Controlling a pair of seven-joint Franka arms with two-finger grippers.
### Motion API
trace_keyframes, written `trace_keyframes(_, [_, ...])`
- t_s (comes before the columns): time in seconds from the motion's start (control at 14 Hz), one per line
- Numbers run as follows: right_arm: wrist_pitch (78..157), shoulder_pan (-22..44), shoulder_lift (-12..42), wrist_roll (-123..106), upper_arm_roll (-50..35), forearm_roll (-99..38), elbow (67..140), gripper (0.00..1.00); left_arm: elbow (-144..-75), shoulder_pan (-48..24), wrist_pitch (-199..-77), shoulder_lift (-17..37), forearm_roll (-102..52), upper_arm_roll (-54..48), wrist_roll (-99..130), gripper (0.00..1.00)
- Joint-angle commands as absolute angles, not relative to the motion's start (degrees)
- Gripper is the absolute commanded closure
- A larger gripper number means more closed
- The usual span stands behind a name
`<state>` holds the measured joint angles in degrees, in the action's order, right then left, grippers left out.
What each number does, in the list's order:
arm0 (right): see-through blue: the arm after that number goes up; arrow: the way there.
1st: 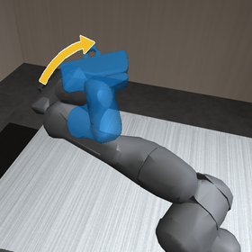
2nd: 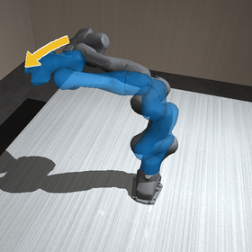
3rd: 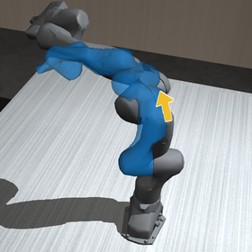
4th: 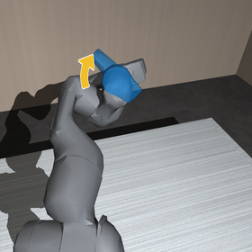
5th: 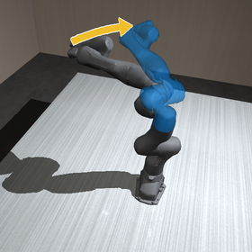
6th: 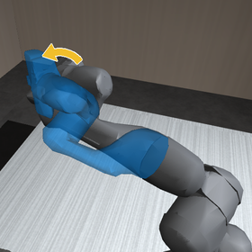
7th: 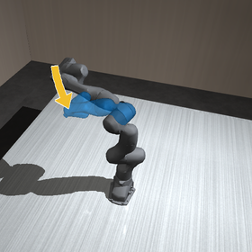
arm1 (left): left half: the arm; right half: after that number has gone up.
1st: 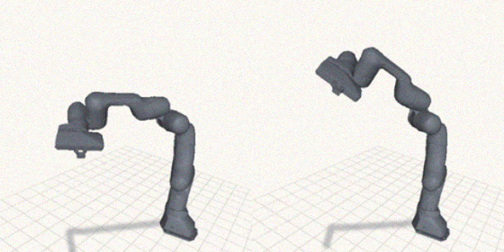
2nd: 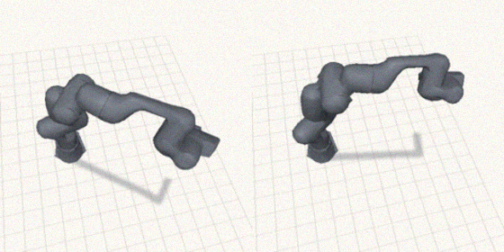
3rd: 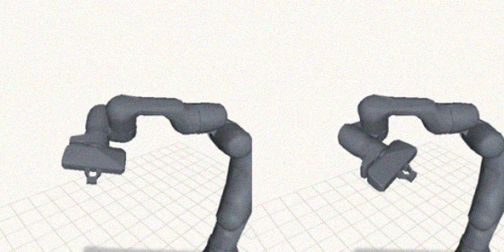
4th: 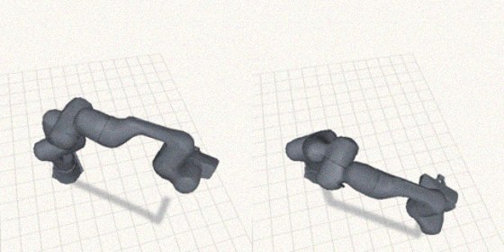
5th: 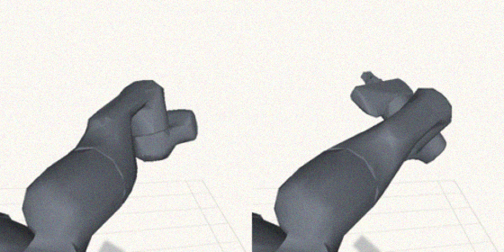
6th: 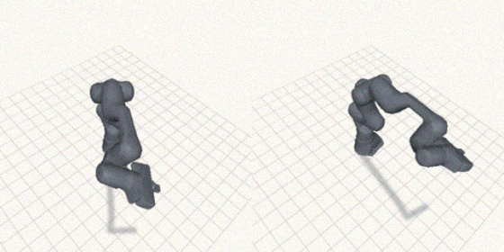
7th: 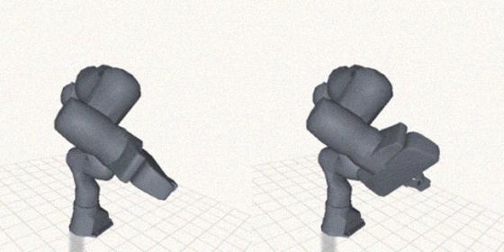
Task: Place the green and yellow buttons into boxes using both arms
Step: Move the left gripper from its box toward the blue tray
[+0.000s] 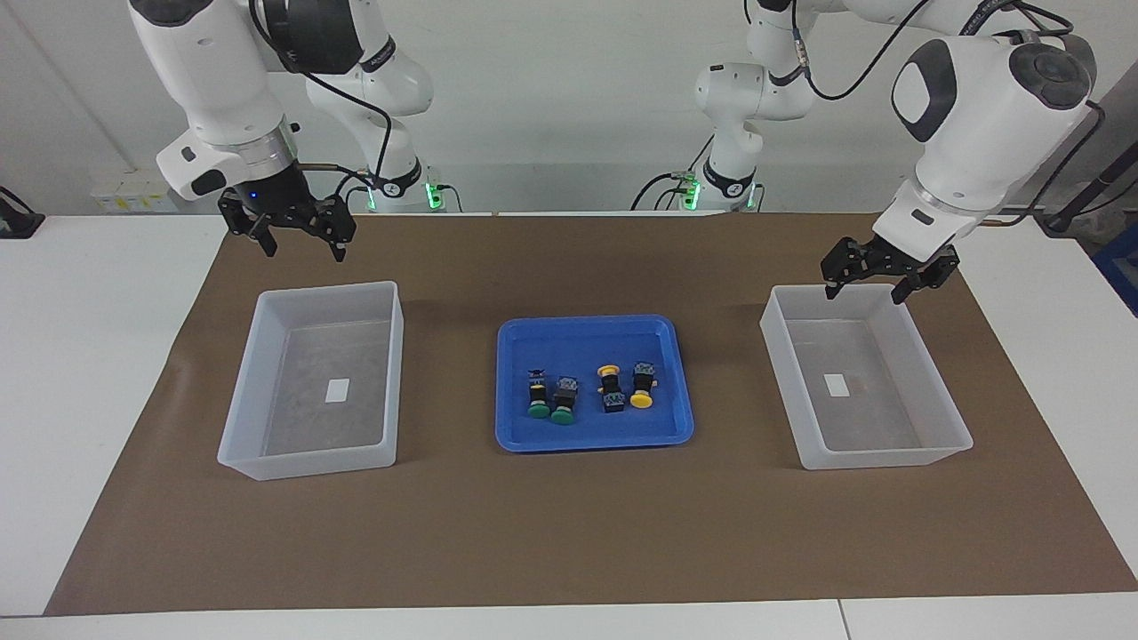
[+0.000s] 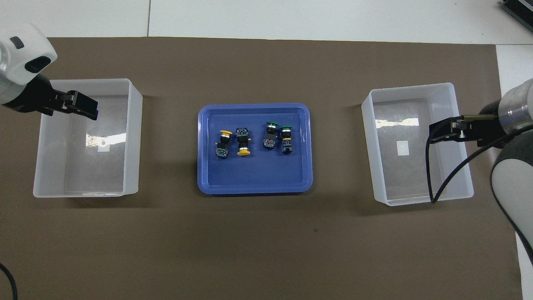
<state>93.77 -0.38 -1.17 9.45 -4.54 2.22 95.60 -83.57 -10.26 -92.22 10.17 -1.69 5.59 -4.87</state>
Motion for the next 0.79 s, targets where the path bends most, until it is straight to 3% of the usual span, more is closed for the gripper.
trace_keyframes(0.0, [95.27, -0.88, -2.90, 9.40, -5.19, 3.16, 97.82, 0.00, -81.56, -10.90, -90.88, 11.16, -0.97, 5.98, -4.22, 0.00])
trace_keyframes(0.36, [95.27, -1.05, -2.81, 9.14, -5.19, 2.20, 97.65, 0.00, -81.65, -11.34, -91.05, 11.16, -0.97, 5.98, -4.13, 0.00])
trace_keyframes(0.72, [95.10, -1.23, -2.81, 9.05, -5.19, 2.20, 97.56, 0.00, -83.05, -17.04, -93.60, 10.81, 0.44, 5.89, 2.86, 0.00])
